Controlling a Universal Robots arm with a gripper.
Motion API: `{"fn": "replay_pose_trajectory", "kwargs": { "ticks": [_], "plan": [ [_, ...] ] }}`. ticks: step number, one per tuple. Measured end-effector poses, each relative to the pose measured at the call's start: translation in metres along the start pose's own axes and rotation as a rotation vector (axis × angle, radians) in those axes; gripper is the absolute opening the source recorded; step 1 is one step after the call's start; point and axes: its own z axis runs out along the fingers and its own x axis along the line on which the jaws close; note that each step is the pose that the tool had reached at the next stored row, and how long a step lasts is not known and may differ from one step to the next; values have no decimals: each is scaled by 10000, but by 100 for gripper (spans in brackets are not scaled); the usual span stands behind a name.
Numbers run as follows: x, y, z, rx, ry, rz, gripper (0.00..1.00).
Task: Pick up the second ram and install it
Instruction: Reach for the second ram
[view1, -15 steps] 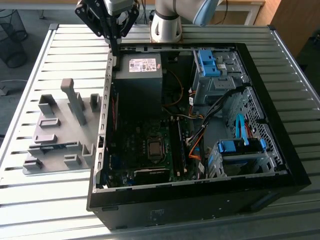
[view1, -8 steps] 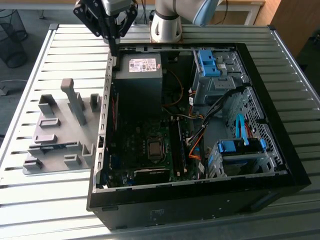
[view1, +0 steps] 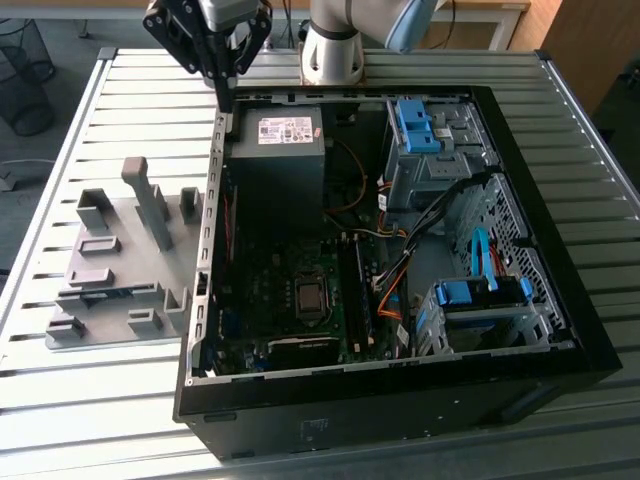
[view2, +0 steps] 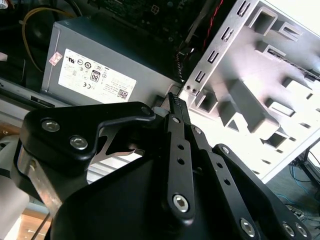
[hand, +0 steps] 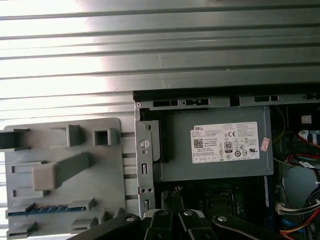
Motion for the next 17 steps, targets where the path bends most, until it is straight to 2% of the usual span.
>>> {"fn": "replay_pose_trajectory", "kwargs": {
  "ticks": [17],
  "plan": [
    [65,-5,-1,-1,0,0,10]
  ]
}}
